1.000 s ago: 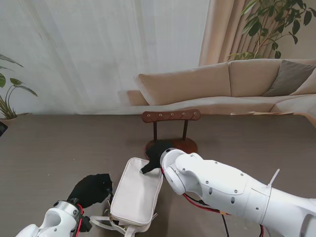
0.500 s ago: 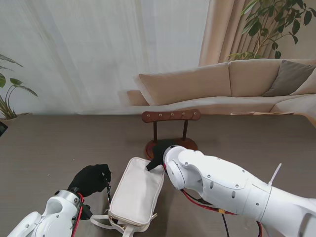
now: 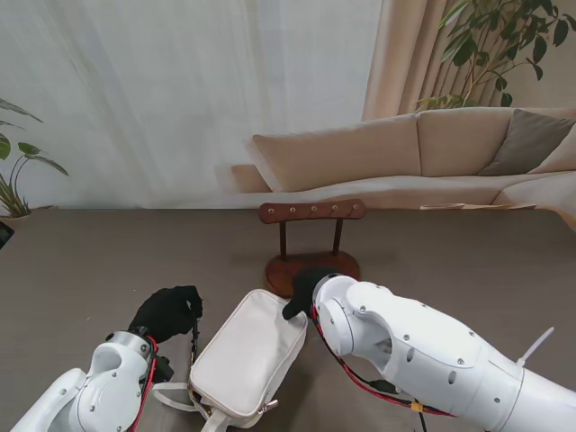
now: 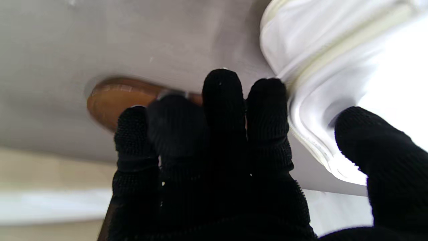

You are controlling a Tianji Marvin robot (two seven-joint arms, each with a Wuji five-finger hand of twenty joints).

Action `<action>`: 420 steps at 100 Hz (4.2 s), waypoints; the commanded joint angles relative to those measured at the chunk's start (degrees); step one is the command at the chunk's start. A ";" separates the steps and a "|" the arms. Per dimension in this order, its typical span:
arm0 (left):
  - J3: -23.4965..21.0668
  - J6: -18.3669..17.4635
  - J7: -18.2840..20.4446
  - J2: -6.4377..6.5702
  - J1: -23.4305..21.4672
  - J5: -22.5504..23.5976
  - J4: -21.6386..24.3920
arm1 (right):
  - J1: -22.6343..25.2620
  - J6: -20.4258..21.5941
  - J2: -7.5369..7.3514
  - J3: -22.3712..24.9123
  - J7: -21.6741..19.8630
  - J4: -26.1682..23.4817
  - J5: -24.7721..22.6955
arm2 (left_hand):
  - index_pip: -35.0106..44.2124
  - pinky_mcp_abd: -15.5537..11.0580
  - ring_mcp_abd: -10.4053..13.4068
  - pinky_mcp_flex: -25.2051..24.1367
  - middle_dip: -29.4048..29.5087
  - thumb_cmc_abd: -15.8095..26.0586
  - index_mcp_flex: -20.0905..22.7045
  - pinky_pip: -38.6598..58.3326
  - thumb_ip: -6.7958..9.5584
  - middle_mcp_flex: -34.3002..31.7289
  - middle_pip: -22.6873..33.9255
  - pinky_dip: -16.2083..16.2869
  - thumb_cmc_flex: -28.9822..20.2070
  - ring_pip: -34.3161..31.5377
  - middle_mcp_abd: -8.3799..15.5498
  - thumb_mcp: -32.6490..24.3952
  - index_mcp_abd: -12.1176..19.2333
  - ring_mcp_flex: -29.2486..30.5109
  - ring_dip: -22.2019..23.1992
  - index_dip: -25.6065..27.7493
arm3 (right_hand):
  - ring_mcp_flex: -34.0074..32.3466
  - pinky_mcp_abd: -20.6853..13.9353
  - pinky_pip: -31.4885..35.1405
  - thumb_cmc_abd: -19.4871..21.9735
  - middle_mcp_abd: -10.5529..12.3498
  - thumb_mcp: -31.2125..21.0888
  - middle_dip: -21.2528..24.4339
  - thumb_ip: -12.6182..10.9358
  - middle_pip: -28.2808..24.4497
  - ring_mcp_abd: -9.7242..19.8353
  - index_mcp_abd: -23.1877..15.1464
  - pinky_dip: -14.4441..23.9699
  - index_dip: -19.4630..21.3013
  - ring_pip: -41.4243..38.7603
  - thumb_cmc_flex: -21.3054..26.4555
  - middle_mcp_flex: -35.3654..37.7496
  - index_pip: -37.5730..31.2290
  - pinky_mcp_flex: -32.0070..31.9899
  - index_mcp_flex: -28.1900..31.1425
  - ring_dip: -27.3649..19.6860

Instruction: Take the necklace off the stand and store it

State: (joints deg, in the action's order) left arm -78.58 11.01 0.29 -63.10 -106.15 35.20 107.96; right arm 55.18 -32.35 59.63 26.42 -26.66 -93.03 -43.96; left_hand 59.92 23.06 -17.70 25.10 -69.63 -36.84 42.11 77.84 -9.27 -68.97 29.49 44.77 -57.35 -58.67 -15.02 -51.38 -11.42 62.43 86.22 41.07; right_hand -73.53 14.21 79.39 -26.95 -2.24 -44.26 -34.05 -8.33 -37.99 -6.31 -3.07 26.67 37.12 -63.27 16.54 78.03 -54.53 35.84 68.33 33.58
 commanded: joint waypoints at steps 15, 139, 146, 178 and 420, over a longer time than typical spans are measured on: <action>0.20 -0.33 2.08 -0.14 1.03 -0.53 -0.77 | 8.75 11.73 -0.32 7.54 -0.39 -3.39 -20.49 | 3.36 0.22 -1.50 0.72 0.47 0.57 3.31 3.31 -0.70 -1.66 0.51 -0.66 -1.04 1.07 -1.72 -3.52 0.85 2.26 -0.29 1.59 | 8.41 1.48 -10.38 1.26 -1.31 0.18 3.84 9.94 7.29 -1.79 -2.35 2.34 -7.66 27.59 -11.36 -24.68 17.05 -4.97 -28.10 -5.04; -2.56 -3.58 6.58 0.90 -2.99 1.96 2.74 | -13.70 28.96 6.17 -13.23 8.89 12.60 -0.65 | 3.26 -0.36 -1.15 -0.18 0.03 1.17 2.93 3.08 -0.41 -1.09 0.16 -0.57 -1.38 1.14 -1.53 -2.43 1.18 1.36 0.11 1.67 | 19.98 -3.88 -17.31 -3.03 7.37 8.62 10.49 12.71 4.00 1.46 -13.71 2.93 -14.06 32.67 1.81 -20.78 3.72 -12.46 -21.12 -10.25; -2.70 -3.62 6.33 0.86 -2.95 2.17 2.88 | -13.85 28.67 6.25 -13.36 8.79 13.29 -0.02 | 3.26 -0.33 -1.12 -0.14 0.03 1.14 2.93 3.09 -0.41 -1.12 0.17 -0.56 -1.36 1.11 -1.49 -2.47 1.23 1.36 0.12 1.66 | 14.55 -4.58 -12.72 -4.99 7.69 10.66 6.93 14.61 1.92 3.17 -14.96 3.65 -17.78 27.29 6.62 -15.18 -1.67 -9.30 -16.78 -7.10; -1.72 -2.47 4.98 0.61 -0.10 2.75 2.07 | -15.77 24.01 5.80 -15.07 5.80 15.15 0.13 | 3.23 -0.13 -1.22 0.07 0.07 1.04 3.05 3.15 -0.46 -1.23 0.18 -0.51 -1.29 1.02 -1.52 -2.62 1.08 1.46 0.15 1.63 | -2.01 -4.48 3.44 -5.01 4.37 8.62 -5.11 12.32 -7.13 5.33 -7.34 9.13 -8.39 4.01 11.68 -1.23 -6.59 6.89 -6.69 2.31; -5.95 -3.09 12.55 2.01 -3.78 6.40 4.59 | -2.62 33.30 2.90 -9.25 26.27 11.93 -18.75 | 3.27 -0.78 -0.66 -0.91 -0.05 2.09 2.24 2.81 -0.32 -0.46 -0.03 -0.60 -1.45 1.20 -1.23 -1.13 1.80 0.47 0.44 1.68 | 40.77 -3.63 -34.35 -10.91 1.26 0.68 17.14 11.10 6.75 -1.69 1.50 -3.76 -24.30 50.57 -2.25 -51.33 10.08 -21.85 -53.99 -23.17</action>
State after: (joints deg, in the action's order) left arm -84.09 8.22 11.40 -61.16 -109.24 41.68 111.97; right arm 52.14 1.38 62.43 17.49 0.86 -83.51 -63.43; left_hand 59.72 23.18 -17.78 24.90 -69.62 -36.86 42.15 77.85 -9.28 -68.98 29.30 44.27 -57.35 -58.02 -15.02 -51.39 -11.43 62.36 86.14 41.07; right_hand -29.23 10.66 41.36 -34.83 -3.20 -42.97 -14.80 3.22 -27.15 -7.91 -0.70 22.86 9.38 -10.91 9.23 21.34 -35.18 33.69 4.41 9.34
